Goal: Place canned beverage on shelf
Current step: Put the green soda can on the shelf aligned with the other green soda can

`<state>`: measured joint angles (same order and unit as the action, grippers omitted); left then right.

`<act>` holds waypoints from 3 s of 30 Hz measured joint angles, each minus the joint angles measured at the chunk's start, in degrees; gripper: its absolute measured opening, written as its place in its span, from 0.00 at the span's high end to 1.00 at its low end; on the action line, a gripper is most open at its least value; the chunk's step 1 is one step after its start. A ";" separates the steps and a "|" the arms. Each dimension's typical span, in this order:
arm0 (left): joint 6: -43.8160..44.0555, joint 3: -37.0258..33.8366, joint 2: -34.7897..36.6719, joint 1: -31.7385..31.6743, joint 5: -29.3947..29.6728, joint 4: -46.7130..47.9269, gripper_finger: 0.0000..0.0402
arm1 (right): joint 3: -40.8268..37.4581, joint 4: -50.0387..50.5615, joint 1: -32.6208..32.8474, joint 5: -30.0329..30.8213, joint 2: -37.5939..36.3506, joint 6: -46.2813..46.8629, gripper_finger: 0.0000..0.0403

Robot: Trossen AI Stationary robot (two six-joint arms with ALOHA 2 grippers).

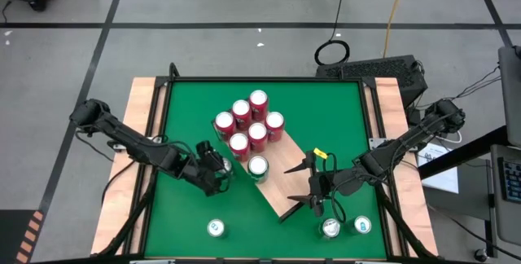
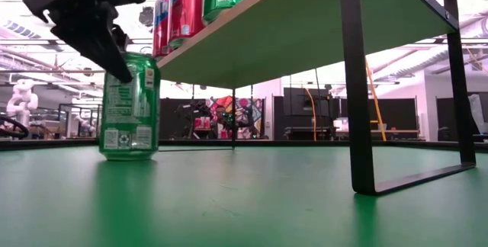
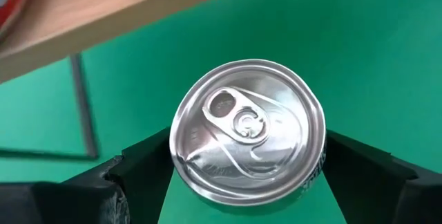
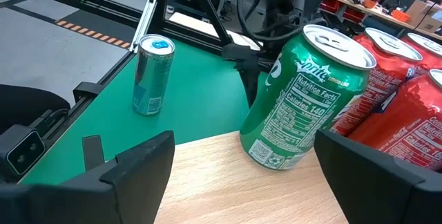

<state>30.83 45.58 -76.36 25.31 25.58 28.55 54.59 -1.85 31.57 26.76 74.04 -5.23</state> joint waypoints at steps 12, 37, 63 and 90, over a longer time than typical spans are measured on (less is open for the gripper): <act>-0.23 -1.03 -1.18 0.68 0.17 -5.29 0.27 | 0.00 0.00 0.02 -0.02 0.00 0.00 0.16; 13.44 13.14 -0.94 9.43 -0.45 6.86 0.31 | 0.04 -10.76 2.44 0.83 2.30 2.28 0.16; 10.97 26.79 -2.74 17.60 8.53 -5.90 0.32 | 2.43 -17.22 10.56 15.02 7.43 7.72 0.16; -4.57 45.24 -15.18 16.34 24.86 -13.70 0.32 | 9.28 -11.66 15.49 17.21 7.43 1.14 0.16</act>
<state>26.26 90.83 -91.54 41.65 50.43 14.85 63.87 -13.51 47.06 43.97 81.47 -4.09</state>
